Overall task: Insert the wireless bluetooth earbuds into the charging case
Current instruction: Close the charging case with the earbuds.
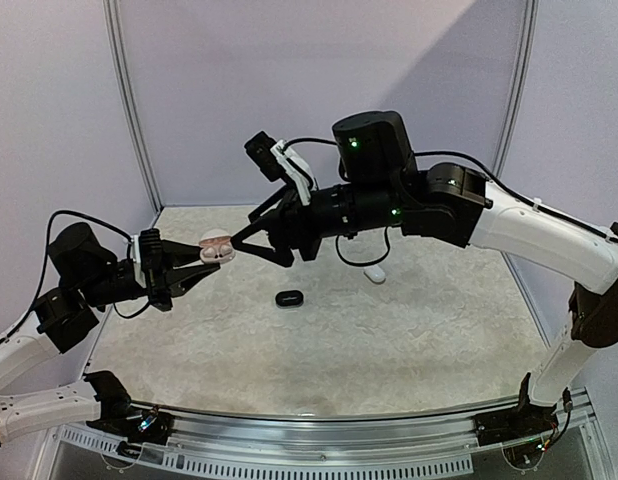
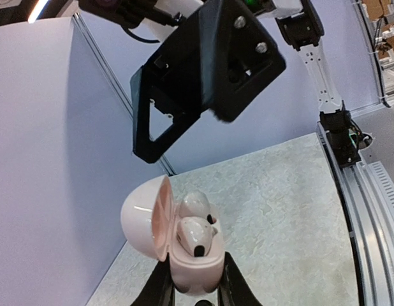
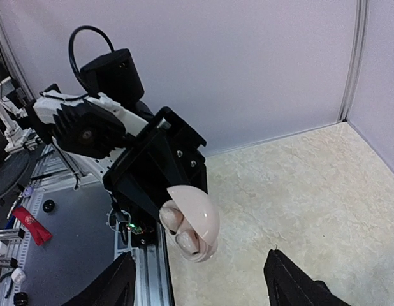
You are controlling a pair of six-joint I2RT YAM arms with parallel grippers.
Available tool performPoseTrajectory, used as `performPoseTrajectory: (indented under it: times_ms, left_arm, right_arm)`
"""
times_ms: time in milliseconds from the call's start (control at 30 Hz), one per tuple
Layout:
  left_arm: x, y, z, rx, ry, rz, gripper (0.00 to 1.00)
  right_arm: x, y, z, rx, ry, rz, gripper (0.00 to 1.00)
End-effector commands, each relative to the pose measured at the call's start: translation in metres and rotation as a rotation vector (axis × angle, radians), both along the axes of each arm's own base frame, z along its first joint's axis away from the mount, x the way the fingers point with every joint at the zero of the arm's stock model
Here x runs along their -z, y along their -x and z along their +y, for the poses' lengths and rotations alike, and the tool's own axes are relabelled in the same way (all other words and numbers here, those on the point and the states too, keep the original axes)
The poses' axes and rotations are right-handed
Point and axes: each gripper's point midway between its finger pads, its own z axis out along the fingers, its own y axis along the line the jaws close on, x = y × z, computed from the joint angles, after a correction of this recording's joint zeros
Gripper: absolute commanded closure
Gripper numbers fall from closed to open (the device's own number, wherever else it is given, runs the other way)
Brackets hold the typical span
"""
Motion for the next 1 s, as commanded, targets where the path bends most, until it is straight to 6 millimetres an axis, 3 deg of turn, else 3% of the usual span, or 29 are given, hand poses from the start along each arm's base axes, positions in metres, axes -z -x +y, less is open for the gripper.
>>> performPoseTrajectory:
  times_ms: [0,167,500,967]
  left_arm:
    - [-0.004,0.003,-0.001,0.026,0.025,0.069,1.00]
    - [-0.008,0.009,-0.002,0.064,0.060,0.141,1.00]
    - [-0.011,0.010,-0.006,0.094,0.077,0.179,1.00]
    - [0.003,-0.032,0.002,-0.088,0.164,0.422,1.00]
  right_arm:
    - [-0.031,0.016,0.003,-0.096,-0.079,-0.101,0.23]
    - [-0.011,0.036,0.018,-0.257,-0.040,-0.214,0.18]
    - [0.012,0.030,0.038,-0.299,0.030,-0.275,0.18]
    - [0.017,0.059,0.033,-0.343,0.068,-0.222,0.41]
